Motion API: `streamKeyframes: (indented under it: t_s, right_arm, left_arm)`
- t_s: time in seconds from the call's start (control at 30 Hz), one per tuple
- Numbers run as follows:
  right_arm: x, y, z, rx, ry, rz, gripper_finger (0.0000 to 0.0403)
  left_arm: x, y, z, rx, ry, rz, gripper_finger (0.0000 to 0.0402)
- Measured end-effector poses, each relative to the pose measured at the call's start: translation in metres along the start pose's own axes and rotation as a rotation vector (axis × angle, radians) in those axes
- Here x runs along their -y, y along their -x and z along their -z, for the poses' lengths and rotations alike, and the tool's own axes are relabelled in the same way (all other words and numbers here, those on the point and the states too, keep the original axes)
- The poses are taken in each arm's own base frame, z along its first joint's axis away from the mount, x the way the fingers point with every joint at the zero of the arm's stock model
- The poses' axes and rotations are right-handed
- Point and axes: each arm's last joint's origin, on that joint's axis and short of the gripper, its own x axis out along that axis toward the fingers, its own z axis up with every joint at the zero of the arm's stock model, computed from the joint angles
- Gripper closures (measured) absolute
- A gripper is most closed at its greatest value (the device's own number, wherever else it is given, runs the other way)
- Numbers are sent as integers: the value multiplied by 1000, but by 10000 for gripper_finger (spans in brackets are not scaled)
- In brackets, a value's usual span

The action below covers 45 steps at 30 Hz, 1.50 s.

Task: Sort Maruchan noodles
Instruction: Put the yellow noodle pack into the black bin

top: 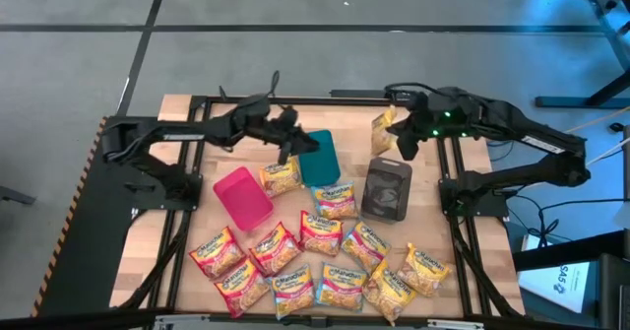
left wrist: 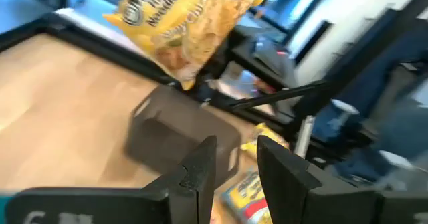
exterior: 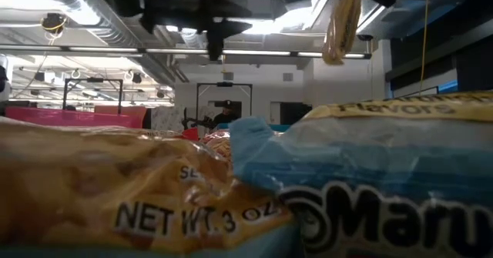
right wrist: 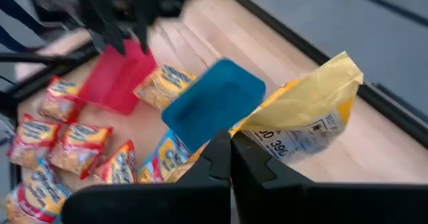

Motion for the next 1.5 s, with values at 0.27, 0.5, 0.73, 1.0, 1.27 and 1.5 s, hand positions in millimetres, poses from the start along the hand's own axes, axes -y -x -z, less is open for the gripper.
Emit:
streamKeyframes:
  t_s: [0.27, 0.5, 0.73, 1.0, 1.27, 1.5]
  right_arm:
    - [-12, 10, -1, 78, 48, -80, 403]
    - [-15, 11, -5, 111, 50, -114, 403]
    - [-19, 12, -9, 140, 88, -199, 403]
    - [-21, 13, -10, 145, 99, -247, 403]
    - [-24, 14, -14, 176, 126, -307, 403]
    - [-25, 11, -14, 164, 135, -317, 403]
  left_arm:
    - [-5, -48, -18, -35, -22, 129, 299]
    - [-6, -72, -25, -50, -30, 178, 299]
    - [-14, -78, -23, -58, 2, 162, 299]
    - [-15, -81, -20, -57, 31, 148, 278]
    - [-14, -81, -24, 1, 10, 124, 257]
    - [-10, -81, -28, 34, 20, 149, 256]
